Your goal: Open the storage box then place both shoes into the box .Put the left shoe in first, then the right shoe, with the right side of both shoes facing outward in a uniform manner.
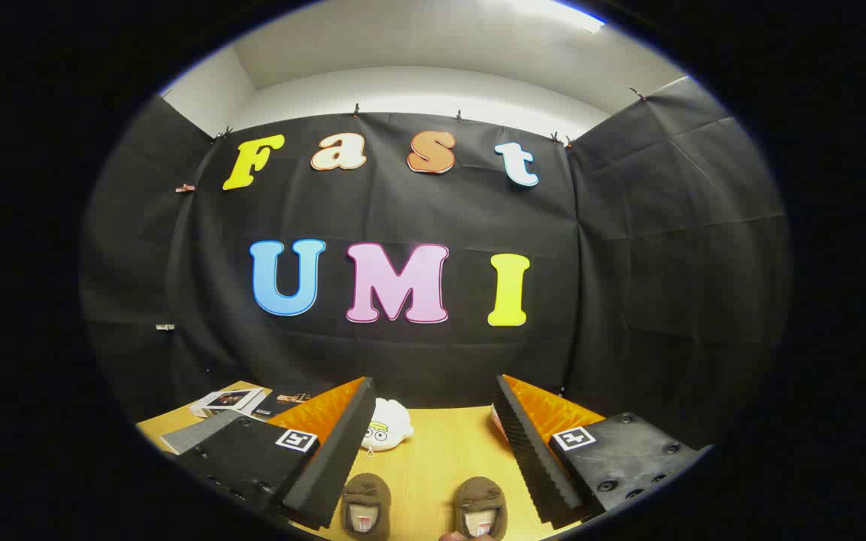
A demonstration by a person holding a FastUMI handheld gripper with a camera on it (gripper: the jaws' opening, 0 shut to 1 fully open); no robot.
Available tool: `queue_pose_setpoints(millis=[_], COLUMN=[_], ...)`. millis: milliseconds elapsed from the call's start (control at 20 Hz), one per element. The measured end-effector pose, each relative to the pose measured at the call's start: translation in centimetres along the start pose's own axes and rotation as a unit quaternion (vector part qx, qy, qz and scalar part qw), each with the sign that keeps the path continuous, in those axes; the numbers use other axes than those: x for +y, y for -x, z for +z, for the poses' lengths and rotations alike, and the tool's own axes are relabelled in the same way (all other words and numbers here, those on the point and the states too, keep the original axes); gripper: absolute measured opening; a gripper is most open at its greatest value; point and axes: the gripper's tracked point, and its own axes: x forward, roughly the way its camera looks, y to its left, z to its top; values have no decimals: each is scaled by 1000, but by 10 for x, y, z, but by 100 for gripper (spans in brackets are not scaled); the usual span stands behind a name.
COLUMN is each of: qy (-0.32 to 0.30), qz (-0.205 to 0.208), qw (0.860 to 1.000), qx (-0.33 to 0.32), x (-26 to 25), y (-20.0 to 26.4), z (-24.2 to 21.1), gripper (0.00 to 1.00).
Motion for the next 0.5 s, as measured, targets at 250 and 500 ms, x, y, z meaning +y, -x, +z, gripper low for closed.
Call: queue_pose_setpoints(millis=[250,500], qy=[3,5], qz=[-1,9], qw=[1000,1000], qx=[12,21], x=[6,18], y=[8,13], z=[-9,-13], gripper=[97,97])
